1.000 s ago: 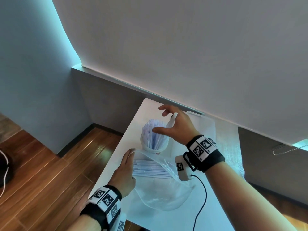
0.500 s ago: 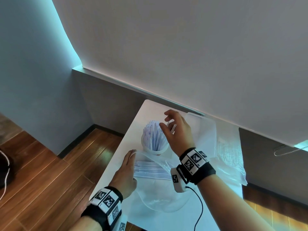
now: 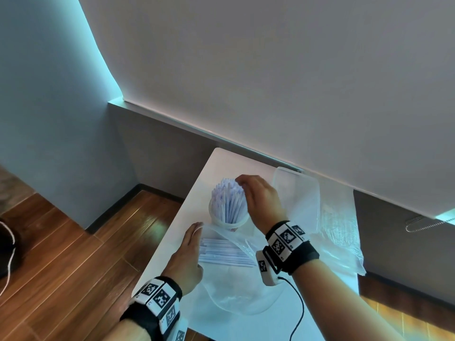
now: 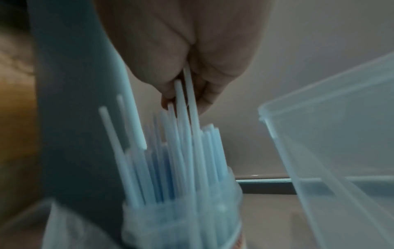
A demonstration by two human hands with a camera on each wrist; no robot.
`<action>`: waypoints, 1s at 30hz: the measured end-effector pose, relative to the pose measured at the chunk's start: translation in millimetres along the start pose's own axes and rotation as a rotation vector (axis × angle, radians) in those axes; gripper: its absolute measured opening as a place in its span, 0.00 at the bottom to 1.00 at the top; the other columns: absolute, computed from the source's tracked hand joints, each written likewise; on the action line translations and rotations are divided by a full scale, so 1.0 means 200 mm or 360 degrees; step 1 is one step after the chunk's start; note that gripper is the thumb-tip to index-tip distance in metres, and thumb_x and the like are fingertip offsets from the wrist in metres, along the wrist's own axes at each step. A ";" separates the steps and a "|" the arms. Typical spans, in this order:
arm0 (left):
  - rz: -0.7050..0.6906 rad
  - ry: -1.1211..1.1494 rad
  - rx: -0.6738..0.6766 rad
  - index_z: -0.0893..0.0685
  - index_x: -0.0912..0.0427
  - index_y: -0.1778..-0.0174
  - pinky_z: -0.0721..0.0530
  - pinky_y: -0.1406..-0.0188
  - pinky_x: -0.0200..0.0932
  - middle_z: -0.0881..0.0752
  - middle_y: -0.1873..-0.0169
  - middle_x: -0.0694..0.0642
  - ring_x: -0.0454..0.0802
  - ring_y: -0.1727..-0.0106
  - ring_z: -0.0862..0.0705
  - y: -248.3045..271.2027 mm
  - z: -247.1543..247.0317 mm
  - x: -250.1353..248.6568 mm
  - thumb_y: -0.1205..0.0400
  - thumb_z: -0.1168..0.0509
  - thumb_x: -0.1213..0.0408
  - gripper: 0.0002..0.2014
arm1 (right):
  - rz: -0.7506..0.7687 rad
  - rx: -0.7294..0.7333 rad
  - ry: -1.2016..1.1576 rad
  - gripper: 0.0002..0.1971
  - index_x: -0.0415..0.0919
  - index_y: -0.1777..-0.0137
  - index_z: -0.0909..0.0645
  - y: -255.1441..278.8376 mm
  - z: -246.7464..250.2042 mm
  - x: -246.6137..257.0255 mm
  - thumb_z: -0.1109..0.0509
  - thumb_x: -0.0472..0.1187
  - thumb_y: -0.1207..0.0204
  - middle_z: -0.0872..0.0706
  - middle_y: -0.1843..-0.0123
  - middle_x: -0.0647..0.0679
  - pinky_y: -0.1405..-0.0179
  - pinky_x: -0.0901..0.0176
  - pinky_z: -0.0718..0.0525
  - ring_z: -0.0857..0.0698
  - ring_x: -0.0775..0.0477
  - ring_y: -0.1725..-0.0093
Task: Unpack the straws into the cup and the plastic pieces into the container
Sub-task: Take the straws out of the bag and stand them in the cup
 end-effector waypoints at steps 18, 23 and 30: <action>-0.0007 0.0008 0.0017 0.59 0.44 0.16 0.21 0.31 0.42 0.51 0.17 0.43 0.50 0.22 0.32 0.00 0.00 0.00 0.22 0.31 0.75 0.51 | 0.0246 0.0410 0.0351 0.27 0.48 0.16 0.43 0.14 -0.14 0.06 0.54 0.50 0.14 0.38 0.15 0.53 0.19 0.48 0.41 0.41 0.51 0.16; -0.0007 0.0006 0.0017 0.59 0.44 0.16 0.22 0.31 0.41 0.51 0.17 0.43 0.50 0.21 0.33 -0.01 0.00 0.00 0.22 0.30 0.75 0.50 | 0.0241 0.0497 0.0495 0.28 0.46 0.16 0.43 0.15 -0.18 0.05 0.56 0.52 0.14 0.39 0.15 0.52 0.19 0.43 0.39 0.42 0.50 0.16; -0.0009 -0.0018 0.0007 0.60 0.45 0.16 0.23 0.30 0.41 0.52 0.17 0.43 0.50 0.21 0.32 0.00 0.01 -0.01 0.21 0.31 0.74 0.50 | 0.0475 0.0332 0.0564 0.25 0.45 0.22 0.30 0.16 -0.23 0.11 0.33 0.37 0.19 0.25 0.22 0.50 0.26 0.46 0.27 0.29 0.47 0.21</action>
Point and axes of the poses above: each hand's wrist, its own y-axis away from the middle knuckle, its own z-axis out of the back of the hand, x = y × z, the point moved 6 cm from there along -y, towards the middle knuckle
